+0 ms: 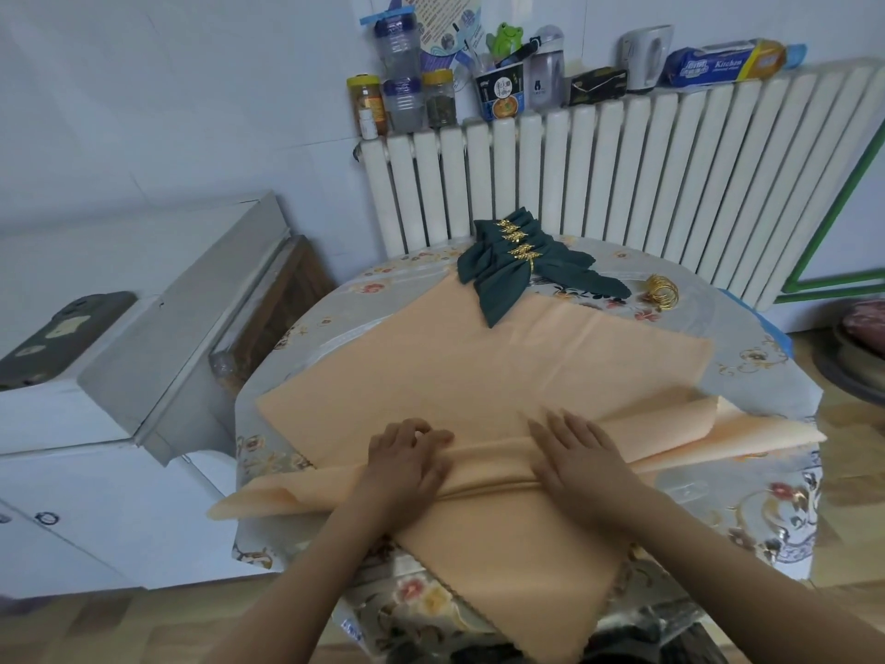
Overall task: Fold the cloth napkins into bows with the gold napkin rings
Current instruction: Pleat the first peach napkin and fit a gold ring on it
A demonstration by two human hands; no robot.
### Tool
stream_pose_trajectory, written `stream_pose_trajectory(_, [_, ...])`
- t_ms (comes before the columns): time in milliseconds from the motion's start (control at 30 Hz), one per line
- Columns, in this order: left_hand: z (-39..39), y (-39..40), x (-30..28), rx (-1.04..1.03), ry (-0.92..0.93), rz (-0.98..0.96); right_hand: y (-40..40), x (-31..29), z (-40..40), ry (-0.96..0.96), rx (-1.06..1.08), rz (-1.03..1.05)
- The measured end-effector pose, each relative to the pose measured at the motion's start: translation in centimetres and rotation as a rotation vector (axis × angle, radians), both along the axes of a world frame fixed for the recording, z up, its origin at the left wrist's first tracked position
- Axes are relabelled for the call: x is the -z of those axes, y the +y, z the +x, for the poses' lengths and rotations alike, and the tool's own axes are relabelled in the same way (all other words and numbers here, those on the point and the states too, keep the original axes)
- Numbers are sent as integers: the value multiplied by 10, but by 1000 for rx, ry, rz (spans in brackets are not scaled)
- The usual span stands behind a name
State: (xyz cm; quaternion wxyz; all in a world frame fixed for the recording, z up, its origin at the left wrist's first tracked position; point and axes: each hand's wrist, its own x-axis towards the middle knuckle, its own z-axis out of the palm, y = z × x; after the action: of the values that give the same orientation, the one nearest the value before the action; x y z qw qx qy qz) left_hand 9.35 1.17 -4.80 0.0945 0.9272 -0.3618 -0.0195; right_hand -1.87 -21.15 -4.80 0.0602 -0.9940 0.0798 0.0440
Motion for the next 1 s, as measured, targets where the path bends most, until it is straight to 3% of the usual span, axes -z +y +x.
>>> stream_pose_trajectory(133, [6,-2,0,31,-1,11,11,13,-11,-91,90,3])
stream_pose_trajectory(267, [10,-5,-1,43,14,-16,19,9,-8,-294,13,5])
stream_pose_trajectory(367, [10,-7,-3,34,26,-25,29,3,2,-316,-195,343])
stream_pose_trajectory(501, [9,-8,-7,15,45,-79,46,-12,17,-322,-142,613])
stream_pose_trajectory(601, [11,-4,-14,15,92,-90,57,-11,28,-316,-52,575])
stream_pose_trajectory(834, [20,9,-34,-98,265,94,64,-7,36,-262,34,536])
stream_pose_trajectory(1001, [5,-1,-44,-82,233,18,67,-8,37,-212,-1,510])
